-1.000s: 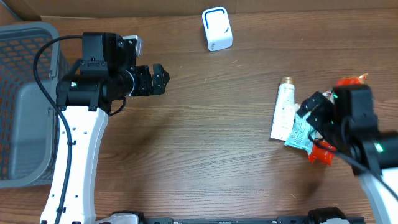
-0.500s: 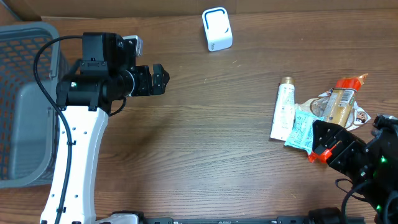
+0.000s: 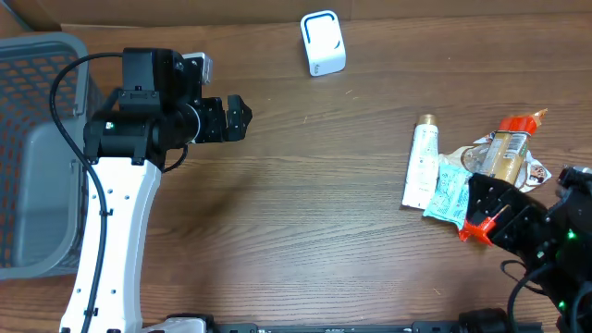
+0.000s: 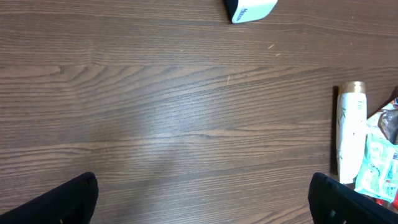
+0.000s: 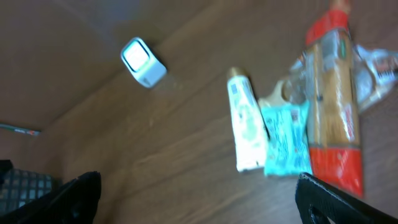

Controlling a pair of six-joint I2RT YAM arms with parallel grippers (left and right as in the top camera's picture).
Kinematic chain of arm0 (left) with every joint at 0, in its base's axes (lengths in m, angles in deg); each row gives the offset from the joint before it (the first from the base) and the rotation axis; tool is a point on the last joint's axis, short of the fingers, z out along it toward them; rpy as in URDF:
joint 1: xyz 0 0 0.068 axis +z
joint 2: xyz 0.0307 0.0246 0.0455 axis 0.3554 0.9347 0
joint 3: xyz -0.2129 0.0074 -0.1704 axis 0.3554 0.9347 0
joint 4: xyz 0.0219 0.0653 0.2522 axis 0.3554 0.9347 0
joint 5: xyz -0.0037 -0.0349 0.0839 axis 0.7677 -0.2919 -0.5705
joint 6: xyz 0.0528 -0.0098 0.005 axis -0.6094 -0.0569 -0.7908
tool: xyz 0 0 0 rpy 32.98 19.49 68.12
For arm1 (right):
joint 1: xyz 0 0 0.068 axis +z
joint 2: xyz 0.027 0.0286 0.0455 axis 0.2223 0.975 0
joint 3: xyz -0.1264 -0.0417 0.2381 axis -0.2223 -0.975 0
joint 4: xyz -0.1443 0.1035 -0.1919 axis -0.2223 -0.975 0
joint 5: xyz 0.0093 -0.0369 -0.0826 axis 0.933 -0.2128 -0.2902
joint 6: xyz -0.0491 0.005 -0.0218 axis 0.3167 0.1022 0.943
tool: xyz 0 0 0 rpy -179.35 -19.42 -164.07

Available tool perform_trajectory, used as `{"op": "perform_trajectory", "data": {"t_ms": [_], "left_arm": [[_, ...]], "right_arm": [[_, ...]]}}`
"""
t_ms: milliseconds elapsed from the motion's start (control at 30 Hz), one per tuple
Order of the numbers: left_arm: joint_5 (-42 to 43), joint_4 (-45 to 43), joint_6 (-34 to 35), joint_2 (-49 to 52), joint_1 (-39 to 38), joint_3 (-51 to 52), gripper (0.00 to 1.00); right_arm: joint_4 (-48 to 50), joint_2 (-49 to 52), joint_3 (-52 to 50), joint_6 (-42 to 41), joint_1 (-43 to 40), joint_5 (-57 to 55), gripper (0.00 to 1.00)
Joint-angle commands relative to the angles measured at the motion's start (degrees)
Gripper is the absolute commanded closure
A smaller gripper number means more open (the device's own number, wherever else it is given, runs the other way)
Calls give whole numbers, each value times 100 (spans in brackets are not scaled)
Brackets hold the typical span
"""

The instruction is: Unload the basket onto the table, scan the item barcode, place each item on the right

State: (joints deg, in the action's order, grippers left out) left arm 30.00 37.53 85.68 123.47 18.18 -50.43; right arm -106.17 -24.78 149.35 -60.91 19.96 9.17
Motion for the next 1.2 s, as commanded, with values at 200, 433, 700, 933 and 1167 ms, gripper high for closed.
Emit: {"op": "perform_trajectory", "data": {"t_ms": [200, 433, 700, 933, 1167], "left_arm": [[11, -2, -87, 0, -50, -28, 0], [11, -2, -90, 0, -50, -28, 1], [11, -2, -90, 0, -48, -28, 0], [11, -2, -90, 0, -48, -28, 0], [11, -2, -87, 0, -48, -28, 0]], "right_arm": [[1967, -942, -1250, 1246, -48, -116, 0], [4236, -2063, -3348, 1600, -50, -144, 0], [6443, -3213, -5665, 1596, -76, -149, 0], [6878, -3657, -6642, 1593, -76, -328, 0], [6443, -3901, -6907, 1668, -72, -385, 0]]}}
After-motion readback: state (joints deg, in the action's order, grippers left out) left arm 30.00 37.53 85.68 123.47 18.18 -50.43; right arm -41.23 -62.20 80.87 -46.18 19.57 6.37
